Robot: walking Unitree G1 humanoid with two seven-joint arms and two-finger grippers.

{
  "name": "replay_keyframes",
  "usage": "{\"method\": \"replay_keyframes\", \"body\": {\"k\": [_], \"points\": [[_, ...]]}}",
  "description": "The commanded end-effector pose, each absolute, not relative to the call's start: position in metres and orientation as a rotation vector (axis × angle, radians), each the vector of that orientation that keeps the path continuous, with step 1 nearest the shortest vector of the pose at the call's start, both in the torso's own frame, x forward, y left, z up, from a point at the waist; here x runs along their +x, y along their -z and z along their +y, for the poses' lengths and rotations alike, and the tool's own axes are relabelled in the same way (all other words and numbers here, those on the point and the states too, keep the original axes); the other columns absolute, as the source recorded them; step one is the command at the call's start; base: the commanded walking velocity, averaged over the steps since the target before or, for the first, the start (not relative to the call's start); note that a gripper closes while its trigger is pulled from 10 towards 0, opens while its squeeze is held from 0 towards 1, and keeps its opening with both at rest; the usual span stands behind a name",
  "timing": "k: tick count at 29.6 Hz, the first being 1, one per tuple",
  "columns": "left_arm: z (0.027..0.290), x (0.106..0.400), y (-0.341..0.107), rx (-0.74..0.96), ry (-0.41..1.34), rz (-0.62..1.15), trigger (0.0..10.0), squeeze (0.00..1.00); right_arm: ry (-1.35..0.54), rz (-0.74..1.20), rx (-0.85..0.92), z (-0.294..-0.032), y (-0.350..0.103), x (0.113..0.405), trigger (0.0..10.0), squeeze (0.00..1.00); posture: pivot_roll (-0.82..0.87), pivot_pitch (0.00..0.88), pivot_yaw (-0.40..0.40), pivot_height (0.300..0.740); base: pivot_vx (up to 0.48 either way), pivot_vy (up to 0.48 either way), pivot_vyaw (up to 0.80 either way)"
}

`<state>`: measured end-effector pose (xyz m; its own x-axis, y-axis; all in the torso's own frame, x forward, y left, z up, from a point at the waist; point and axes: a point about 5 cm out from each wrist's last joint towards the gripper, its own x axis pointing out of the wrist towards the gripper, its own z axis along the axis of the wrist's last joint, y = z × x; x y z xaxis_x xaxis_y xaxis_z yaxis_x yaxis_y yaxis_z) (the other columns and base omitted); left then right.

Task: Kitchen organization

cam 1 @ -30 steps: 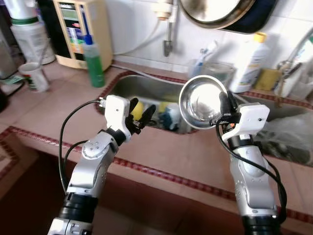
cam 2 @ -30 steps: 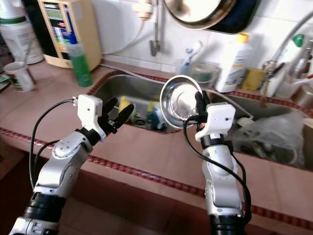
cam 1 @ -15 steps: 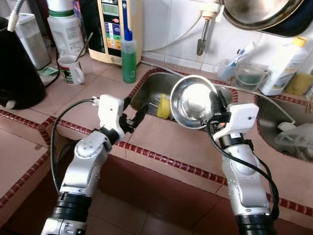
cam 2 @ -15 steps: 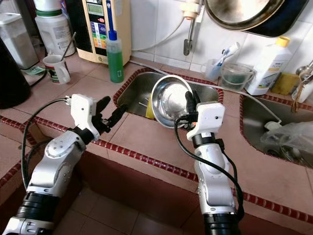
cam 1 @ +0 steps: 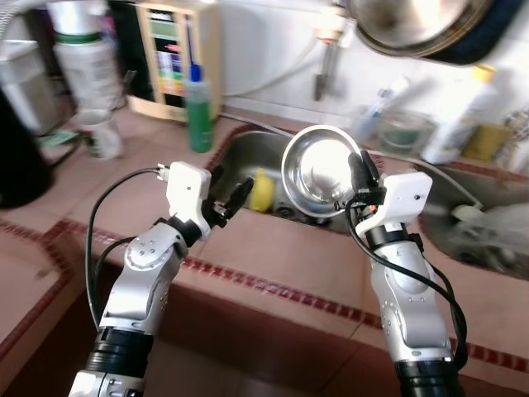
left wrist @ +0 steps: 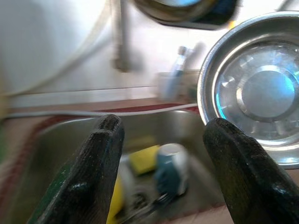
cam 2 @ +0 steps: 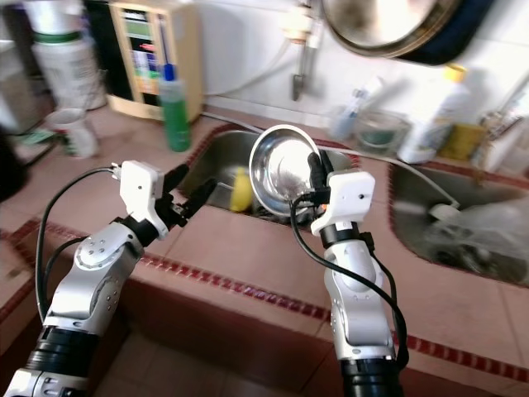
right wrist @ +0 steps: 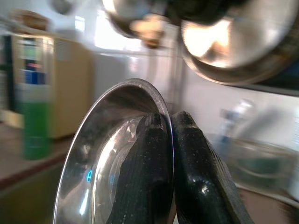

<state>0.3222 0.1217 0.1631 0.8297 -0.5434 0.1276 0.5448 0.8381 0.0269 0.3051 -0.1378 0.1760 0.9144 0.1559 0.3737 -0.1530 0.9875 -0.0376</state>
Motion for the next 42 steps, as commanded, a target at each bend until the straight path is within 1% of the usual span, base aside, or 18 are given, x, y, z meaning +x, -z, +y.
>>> {"method": "replay_keyframes", "body": {"k": [1, 4, 9, 11, 13, 17, 42], "points": [[0.1149, 0.3212, -0.1669, 0.001, 0.6, -0.152, 10.0, 0.0, -0.142, -0.382, -0.021, -0.1431, -0.1766, 0.3069, 10.0, 0.0, 0.05, 0.0, -0.044, 0.74, 0.469, 0.0, -0.66], [0.1147, 0.3213, -0.1668, 0.0, 0.6, -0.152, 10.0, 0.0, -0.146, -0.387, -0.017, -0.1425, -0.1768, 0.3066, 10.0, 0.0, 0.05, 0.0, -0.044, 0.74, 0.469, 0.0, -0.62], [0.1139, 0.321, -0.1662, -0.001, 0.604, -0.152, 10.0, 0.0, -0.153, -0.39, -0.023, -0.1409, -0.1768, 0.3057, 10.0, 0.0, 0.04, 0.0, -0.046, 0.74, 0.469, 0.0, 0.0], [0.1126, 0.3206, -0.165, -0.033, 0.607, -0.139, 10.0, 0.0, -0.154, -0.379, -0.015, -0.1407, -0.1757, 0.3057, 10.0, 0.0, 0.04, 0.0, -0.046, 0.74, 0.353, 0.0, 0.0], [0.1124, 0.3209, -0.1642, -0.058, 0.598, -0.128, 10.0, 0.0, -0.154, -0.372, -0.014, -0.1409, -0.175, 0.306, 10.0, 0.0, 0.04, 0.0, -0.047, 0.74, 0.0, 0.0, 0.0], [0.1133, 0.3213, -0.1628, -0.031, 0.586, -0.101, 10.0, 0.0, -0.151, -0.322, 0.006, -0.1404, -0.169, 0.3076, 10.0, 0.0, 0.04, 0.0, -0.047, 0.74, 0.0, 0.0, 0.0], [0.1133, 0.3213, -0.1628, -0.031, 0.586, -0.101, 10.0, 0.0, -0.151, -0.322, 0.006, -0.1404, -0.169, 0.3076, 10.0, 0.0, 0.04, 0.0, -0.047, 0.74, 0.0, 0.0, 0.0]]}}
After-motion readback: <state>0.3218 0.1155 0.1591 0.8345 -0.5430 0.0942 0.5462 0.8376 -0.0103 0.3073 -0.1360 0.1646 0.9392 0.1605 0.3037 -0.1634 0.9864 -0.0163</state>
